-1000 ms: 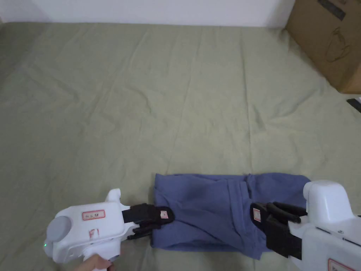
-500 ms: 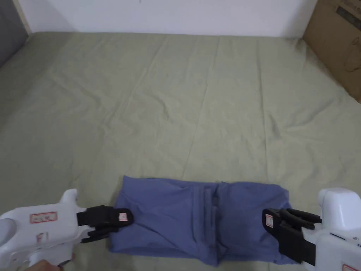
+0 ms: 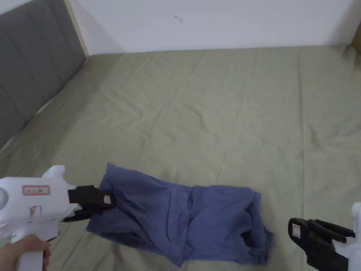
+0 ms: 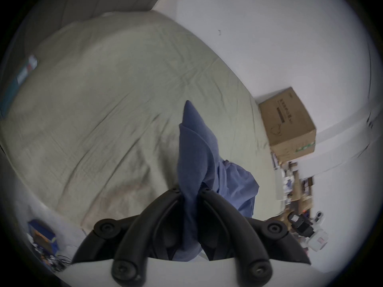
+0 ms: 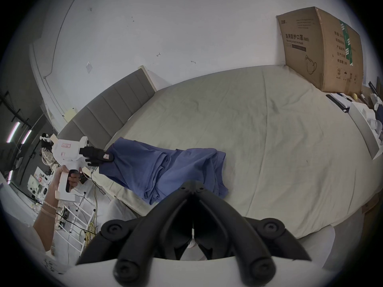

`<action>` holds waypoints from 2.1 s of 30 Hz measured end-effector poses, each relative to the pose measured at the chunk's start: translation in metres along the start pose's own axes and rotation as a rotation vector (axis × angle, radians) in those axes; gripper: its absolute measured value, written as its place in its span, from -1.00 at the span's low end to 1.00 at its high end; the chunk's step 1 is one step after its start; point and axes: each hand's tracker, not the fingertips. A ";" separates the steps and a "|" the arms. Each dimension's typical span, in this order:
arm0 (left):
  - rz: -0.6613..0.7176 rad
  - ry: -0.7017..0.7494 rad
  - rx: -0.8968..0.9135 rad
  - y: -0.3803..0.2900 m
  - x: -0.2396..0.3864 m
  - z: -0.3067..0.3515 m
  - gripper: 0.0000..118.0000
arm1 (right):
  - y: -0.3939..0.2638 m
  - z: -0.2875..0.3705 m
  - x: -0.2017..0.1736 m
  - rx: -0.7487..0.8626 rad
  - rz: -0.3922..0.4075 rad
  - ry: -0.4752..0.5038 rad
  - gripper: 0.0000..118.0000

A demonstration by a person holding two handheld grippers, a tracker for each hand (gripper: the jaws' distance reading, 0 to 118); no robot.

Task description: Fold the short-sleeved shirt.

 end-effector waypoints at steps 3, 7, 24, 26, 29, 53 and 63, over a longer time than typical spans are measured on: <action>-0.128 0.035 0.007 -0.008 0.072 -0.003 -0.87 | -0.002 0.007 0.009 0.009 0.002 0.013 -1.00; -0.190 -0.065 -0.062 -0.023 0.148 -0.030 -0.87 | -0.003 0.019 0.027 0.028 -0.011 0.011 -1.00; -0.396 -0.053 -0.316 -0.083 0.216 -0.139 0.80 | -0.024 0.060 0.082 0.089 -0.181 -0.076 -1.00; -0.360 -0.026 -0.239 -0.071 0.207 -0.123 0.75 | -0.025 0.059 0.081 0.084 -0.170 -0.082 -1.00; -0.253 0.006 -0.090 -0.059 0.190 -0.107 -0.58 | -0.026 0.053 0.082 0.082 -0.172 -0.068 -1.00; -0.463 -0.120 -0.275 -0.125 0.232 -0.167 -1.00 | -0.026 0.014 0.091 -0.034 -0.125 -0.034 -1.00; -0.061 -0.296 -0.076 -0.062 0.085 -0.068 -0.92 | 0.013 -0.125 0.024 -0.201 0.085 0.043 -1.00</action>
